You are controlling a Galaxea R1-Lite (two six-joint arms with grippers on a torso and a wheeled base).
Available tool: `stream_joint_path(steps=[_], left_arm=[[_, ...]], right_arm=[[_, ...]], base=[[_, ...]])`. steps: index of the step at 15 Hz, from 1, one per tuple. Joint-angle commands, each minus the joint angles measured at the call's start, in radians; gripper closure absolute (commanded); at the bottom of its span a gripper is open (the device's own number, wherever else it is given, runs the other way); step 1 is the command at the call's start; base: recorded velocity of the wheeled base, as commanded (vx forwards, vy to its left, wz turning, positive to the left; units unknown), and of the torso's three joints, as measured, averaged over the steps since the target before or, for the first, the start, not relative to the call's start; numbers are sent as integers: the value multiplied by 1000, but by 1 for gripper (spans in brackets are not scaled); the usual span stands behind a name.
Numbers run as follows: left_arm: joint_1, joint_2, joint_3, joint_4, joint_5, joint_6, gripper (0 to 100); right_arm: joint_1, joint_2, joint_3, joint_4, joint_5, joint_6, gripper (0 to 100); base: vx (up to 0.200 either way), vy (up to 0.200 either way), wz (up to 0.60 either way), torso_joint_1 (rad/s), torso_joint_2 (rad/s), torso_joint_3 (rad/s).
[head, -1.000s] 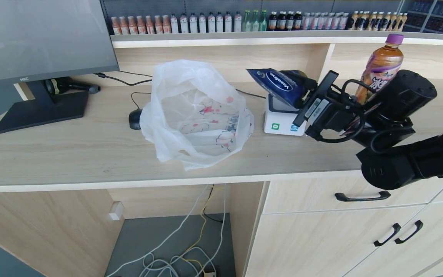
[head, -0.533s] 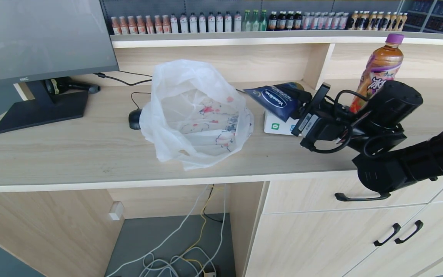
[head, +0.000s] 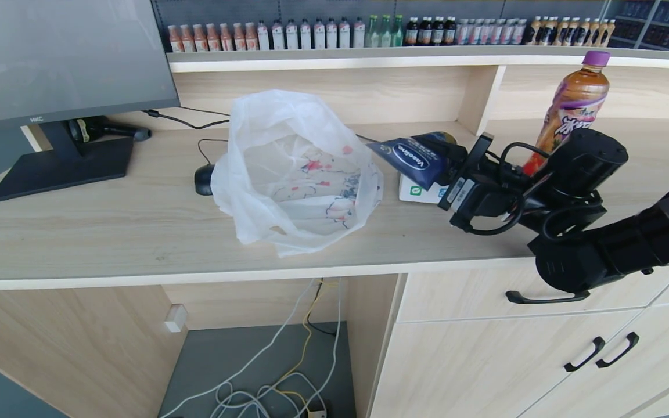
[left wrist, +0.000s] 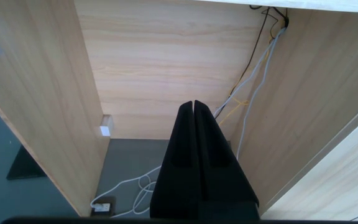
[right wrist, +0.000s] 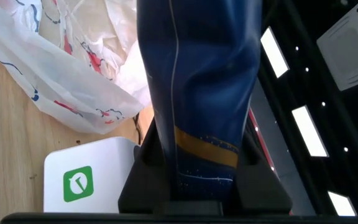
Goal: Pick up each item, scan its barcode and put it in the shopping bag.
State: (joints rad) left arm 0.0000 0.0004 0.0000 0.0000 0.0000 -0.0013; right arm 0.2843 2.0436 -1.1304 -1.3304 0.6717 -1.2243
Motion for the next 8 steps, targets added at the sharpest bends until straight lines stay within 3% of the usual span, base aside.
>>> stream_joint_path(steps=[1, 8], left_arm=[[0, 0, 0, 0, 0, 0, 100], [0, 0, 0, 0, 0, 0, 100]], right_arm=[[-4, 7, -3, -1, 0, 0, 100], [-4, 4, -11, 5, 0, 0, 100]], base=[[0, 0, 0, 0, 0, 0], [0, 0, 0, 0, 0, 0]])
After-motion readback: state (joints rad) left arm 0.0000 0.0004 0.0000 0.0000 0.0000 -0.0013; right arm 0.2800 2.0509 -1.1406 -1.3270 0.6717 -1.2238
